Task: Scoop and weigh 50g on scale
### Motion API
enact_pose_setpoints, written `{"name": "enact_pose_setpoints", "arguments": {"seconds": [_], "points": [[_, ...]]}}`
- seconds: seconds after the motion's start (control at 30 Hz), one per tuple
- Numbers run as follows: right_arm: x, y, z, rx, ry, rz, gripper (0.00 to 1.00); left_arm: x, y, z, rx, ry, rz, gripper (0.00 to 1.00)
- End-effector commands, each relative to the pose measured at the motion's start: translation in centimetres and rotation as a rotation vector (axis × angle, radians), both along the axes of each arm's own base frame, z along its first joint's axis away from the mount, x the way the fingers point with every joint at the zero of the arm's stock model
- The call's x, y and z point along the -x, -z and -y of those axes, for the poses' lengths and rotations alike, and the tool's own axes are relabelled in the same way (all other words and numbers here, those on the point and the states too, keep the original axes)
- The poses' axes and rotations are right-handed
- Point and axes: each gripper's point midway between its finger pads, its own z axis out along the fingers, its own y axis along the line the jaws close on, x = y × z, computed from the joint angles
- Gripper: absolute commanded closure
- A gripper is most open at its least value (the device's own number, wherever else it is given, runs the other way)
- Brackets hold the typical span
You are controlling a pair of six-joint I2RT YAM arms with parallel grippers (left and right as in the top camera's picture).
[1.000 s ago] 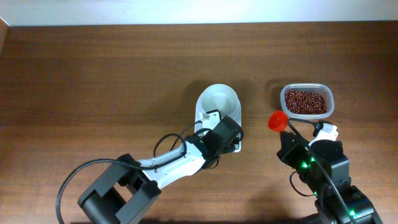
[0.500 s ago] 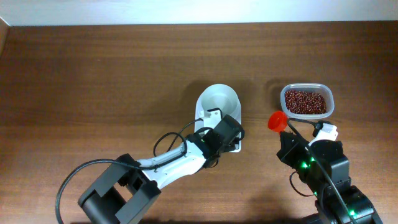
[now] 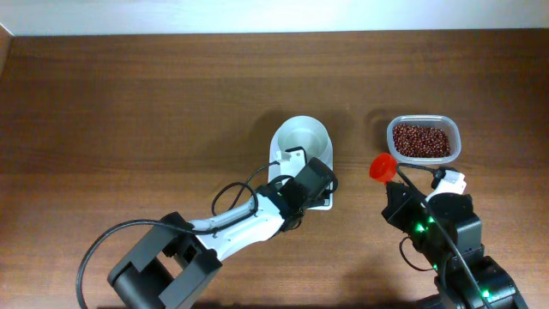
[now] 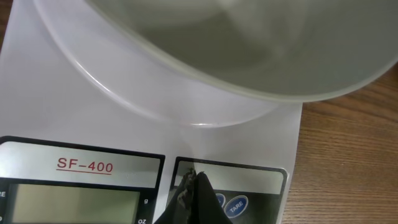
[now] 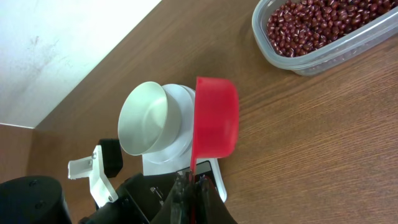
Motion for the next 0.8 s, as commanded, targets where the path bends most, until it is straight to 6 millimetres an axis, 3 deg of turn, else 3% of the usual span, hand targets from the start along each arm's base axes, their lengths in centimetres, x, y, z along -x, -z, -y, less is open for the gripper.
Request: {"name": "enact_pose_setpoints", "arguments": {"seconds": [0.0, 0.77], "points": [[-0.1, -0.4, 0.0, 0.005, -0.006, 0.012, 0.96, -0.4, -0.7, 0.5, -0.002, 0.009, 0.029, 1.0], [-0.1, -0.4, 0.0, 0.004, -0.009, 0.011, 0.96, 0.1, 1.2, 1.1, -0.005, 0.026, -0.011, 1.0]]}}
